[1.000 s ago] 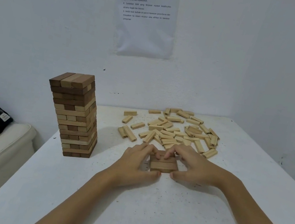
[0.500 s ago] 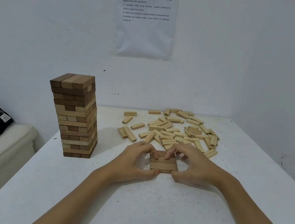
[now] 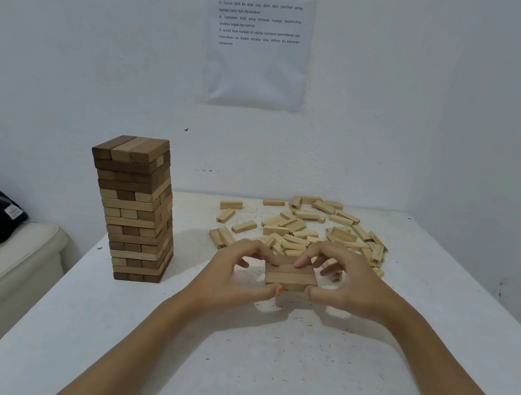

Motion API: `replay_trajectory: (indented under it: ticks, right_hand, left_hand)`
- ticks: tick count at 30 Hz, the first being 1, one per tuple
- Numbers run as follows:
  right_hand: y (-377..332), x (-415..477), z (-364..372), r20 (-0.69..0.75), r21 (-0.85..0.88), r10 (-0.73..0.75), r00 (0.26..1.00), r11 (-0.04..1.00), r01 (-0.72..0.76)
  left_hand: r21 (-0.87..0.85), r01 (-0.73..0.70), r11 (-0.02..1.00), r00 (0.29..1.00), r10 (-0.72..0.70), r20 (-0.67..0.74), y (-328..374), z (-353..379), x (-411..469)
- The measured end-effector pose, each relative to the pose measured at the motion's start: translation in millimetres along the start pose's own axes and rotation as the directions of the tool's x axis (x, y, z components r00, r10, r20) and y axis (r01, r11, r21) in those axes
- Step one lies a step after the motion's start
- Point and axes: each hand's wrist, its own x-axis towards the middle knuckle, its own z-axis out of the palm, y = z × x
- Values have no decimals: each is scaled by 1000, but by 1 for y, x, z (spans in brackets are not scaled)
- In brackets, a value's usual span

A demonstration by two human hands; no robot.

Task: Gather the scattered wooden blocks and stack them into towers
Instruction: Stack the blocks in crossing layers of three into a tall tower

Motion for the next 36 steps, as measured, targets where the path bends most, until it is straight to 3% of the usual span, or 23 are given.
replay_trajectory:
  ticks: [9,20,26,36]
  right_hand:
    - [-27,0,-16,-98,155,-132,986,977,146]
    - [-114,45,-31,-119,150,-369,922,911,384]
    - [-156,83,-9,-142,196,-406,903,882,428]
    - [-179,135,46,-152,242,-300,942,913,329]
  left_hand:
    - [-97,-127,987,982,111,-154,38,-19,-5]
    - [174,-271,947,915,309,-258,97,-111,-11]
    - [206,-250,946,891,308,-334,101,-171,-17]
    - [-39,-143,989,937,123,-326,48,-230,-17]
